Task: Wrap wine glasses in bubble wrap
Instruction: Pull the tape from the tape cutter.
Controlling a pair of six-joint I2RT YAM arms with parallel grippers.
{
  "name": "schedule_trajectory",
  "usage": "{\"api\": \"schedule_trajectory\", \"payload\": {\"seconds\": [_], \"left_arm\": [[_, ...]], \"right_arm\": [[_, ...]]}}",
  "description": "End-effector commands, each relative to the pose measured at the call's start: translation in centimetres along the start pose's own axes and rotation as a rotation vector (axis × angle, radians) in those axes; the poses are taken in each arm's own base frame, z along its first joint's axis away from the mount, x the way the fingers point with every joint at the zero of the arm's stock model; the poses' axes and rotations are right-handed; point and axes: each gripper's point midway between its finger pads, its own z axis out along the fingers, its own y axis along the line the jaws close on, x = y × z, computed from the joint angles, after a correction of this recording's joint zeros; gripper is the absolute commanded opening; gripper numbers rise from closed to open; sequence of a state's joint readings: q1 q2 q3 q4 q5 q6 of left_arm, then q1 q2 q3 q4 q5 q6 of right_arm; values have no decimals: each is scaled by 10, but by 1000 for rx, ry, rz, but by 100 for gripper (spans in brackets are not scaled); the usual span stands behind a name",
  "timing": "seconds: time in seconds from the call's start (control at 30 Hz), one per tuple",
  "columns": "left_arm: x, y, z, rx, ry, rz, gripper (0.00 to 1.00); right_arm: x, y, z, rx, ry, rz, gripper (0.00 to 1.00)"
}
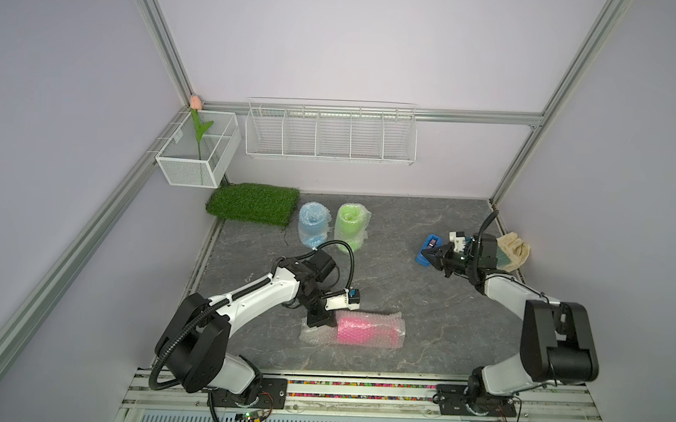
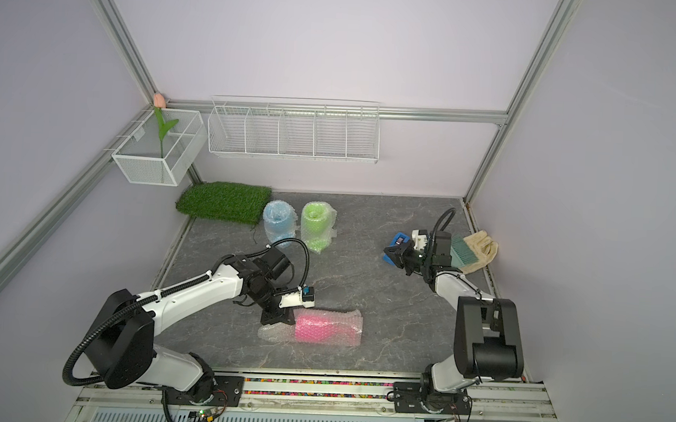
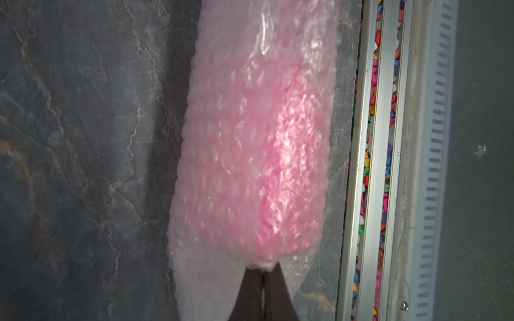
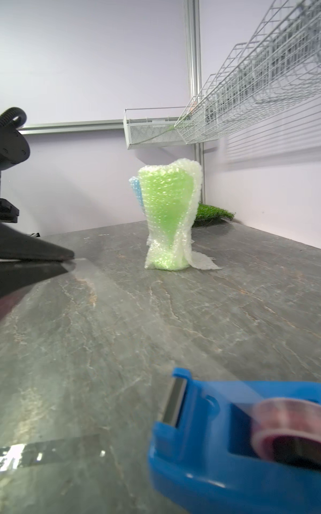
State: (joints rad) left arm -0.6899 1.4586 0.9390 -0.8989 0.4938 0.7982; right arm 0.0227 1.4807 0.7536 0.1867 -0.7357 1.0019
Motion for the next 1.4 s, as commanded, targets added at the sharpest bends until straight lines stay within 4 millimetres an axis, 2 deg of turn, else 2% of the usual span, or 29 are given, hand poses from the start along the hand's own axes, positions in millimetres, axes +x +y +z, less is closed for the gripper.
{"api": "schedule_trajectory", "payload": {"seconds": [0.0, 0.13, 0.3, 0.4, 0.67, 0.7, 0.87, 1.0, 1.17, 1.27, 1.37], "left_arm": [[-4, -3, -5, 2, 0, 21, 0], [-4, -4, -5, 1, 1, 24, 0], [-4, -5, -4, 7, 0, 24, 0], [-4, -6, -4, 9, 2, 25, 0], [-3, -5, -3, 8, 5, 22, 0], [-3, -6, -3, 7, 6, 21, 0], [-3, -6, -4, 4, 3, 23, 0], [-3, -6, -3, 5, 7, 24, 0], [-3, -6, -3, 7, 8, 25, 0], [-2, -6, -3, 7, 10, 25, 0], [-2, -7, -2, 7, 10, 24, 0]], "right_arm": [[24, 4, -11, 39, 13, 0, 7], [47, 1, -15, 64, 40, 3, 7], [72, -16, -5, 95, 94, 18, 7], [83, -29, 5, 95, 121, 43, 7], [103, -81, 22, 166, 172, 105, 7], [114, -85, 25, 176, 199, 98, 7], [135, -101, 26, 207, 218, 127, 14], [151, -101, 24, 220, 235, 123, 24], [162, -91, 16, 233, 242, 101, 31], [158, -76, 6, 247, 223, 57, 33], [144, -58, -7, 285, 186, -27, 36]]}}
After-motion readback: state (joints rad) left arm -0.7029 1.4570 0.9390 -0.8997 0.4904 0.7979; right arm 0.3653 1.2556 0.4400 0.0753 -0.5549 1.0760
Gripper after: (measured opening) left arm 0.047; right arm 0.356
